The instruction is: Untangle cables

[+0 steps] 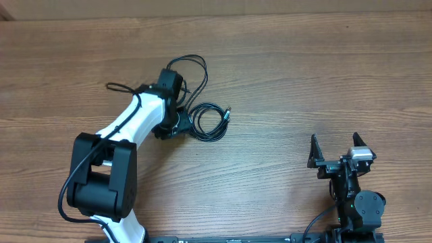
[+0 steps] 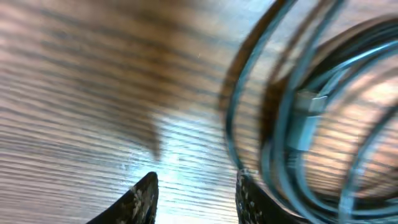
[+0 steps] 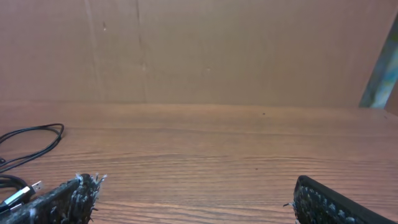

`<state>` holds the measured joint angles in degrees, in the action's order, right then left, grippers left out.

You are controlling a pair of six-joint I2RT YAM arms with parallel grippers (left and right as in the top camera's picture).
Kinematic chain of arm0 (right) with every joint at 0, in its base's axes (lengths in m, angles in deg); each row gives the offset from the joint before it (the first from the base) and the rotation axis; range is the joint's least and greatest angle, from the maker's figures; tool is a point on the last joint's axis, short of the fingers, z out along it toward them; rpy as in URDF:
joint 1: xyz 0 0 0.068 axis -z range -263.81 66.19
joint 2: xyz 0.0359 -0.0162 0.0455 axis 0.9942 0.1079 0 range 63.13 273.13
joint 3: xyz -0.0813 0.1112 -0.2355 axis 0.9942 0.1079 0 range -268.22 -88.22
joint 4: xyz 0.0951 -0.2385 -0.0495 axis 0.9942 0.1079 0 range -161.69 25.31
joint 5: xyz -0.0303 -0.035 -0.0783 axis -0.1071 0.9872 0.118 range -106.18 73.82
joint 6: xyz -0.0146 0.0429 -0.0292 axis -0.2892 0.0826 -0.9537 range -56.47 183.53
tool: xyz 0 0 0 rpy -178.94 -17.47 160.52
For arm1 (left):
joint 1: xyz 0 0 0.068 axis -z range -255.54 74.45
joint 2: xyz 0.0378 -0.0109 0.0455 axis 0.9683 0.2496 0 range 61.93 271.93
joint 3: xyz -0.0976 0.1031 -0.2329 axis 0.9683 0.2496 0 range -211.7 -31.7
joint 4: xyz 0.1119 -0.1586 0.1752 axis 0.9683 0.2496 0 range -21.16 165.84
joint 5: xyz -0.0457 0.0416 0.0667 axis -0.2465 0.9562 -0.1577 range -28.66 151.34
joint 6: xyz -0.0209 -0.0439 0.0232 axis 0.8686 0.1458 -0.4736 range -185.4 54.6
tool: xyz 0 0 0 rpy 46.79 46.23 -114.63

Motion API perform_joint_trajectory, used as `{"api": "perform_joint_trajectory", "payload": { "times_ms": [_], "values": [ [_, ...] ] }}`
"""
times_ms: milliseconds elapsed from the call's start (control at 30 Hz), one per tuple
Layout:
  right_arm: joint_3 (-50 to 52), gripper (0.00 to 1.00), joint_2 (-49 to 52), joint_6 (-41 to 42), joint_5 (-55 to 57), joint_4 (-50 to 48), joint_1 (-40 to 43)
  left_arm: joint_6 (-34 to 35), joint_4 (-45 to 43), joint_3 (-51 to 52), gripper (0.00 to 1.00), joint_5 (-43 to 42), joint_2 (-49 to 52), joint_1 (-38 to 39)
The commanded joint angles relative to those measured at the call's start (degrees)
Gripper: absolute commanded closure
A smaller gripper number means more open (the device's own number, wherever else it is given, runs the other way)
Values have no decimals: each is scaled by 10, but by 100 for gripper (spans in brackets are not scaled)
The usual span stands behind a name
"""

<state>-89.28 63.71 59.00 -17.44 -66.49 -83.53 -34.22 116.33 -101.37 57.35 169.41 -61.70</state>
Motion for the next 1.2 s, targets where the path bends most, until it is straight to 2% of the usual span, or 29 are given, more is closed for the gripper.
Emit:
{"api": "perform_joint_trajectory", "payload": {
  "times_ms": [0, 267, 633, 1067, 1167],
  "values": [
    [6, 0, -4, 2, 1, -3, -3, -14, 7, -35, 53, -5, 5, -5],
    [6, 0, -4, 2, 1, -4, -3, -2, -3, -4, 50, 6, 9, -4],
    [6, 0, -4, 2, 1, -3, -3, 7, -107, 65, 48, 26, 9, -4],
    [6, 0, -4, 2, 1, -3, -3, 7, -97, 73, 50, 116, 68, 16],
    [6, 0, -4, 2, 1, -4, -3, 0, -83, 73, 59, 136, 94, 16]
  ]
}}
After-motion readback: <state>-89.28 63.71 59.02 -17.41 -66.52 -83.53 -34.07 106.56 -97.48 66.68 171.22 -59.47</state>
